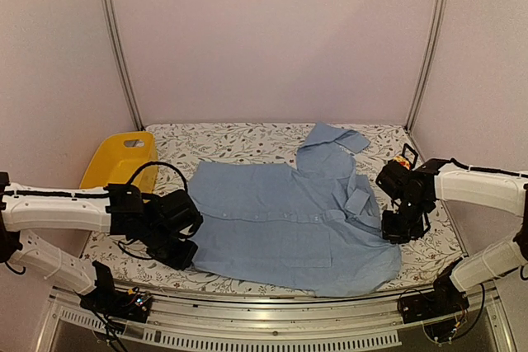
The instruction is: Pin the brooch onto the clothing
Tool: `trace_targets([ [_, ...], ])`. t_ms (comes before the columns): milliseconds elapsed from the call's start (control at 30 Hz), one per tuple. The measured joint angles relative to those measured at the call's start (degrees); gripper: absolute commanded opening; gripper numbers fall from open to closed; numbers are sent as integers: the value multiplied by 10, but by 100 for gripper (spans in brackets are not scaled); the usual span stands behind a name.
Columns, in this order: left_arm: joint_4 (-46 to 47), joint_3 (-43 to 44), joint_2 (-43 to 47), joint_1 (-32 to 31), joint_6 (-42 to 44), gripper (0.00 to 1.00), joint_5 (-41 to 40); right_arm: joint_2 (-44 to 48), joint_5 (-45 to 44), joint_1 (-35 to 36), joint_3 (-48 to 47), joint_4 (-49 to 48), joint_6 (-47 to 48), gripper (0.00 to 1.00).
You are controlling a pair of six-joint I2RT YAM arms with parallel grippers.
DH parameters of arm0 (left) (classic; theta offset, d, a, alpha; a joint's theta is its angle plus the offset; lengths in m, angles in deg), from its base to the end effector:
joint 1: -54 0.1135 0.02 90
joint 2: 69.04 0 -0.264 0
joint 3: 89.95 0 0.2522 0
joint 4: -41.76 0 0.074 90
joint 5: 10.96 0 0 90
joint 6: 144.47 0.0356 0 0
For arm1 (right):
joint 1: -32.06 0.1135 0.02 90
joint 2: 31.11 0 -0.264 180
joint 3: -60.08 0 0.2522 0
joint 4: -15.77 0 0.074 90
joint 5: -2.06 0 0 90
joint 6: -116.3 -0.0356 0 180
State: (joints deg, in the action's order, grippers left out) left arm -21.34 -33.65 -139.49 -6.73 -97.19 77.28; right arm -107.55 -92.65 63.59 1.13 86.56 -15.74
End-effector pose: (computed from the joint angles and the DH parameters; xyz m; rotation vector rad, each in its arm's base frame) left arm 0.0989 -0.1743 0.1937 0.4600 2.9350 -0.2323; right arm 0.1736 0.1031 0.1849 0.2828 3.0544 -0.0735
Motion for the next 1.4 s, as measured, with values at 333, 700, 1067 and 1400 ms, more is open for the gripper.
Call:
trace_targets([
  [333,-32,-19,8,-8,-19,99,56,17,-36,-5,-21,17,-18,56],
  [700,147,237,-89,222,201,95,37,-84,-47,-47,-286,-157,112,73],
  [1067,275,283,-352,386,284,91,3,-325,57,-89,-329,-288,178,57],
  [1400,329,347,-492,422,295,19,20,-372,113,-109,-311,-340,180,0],
])
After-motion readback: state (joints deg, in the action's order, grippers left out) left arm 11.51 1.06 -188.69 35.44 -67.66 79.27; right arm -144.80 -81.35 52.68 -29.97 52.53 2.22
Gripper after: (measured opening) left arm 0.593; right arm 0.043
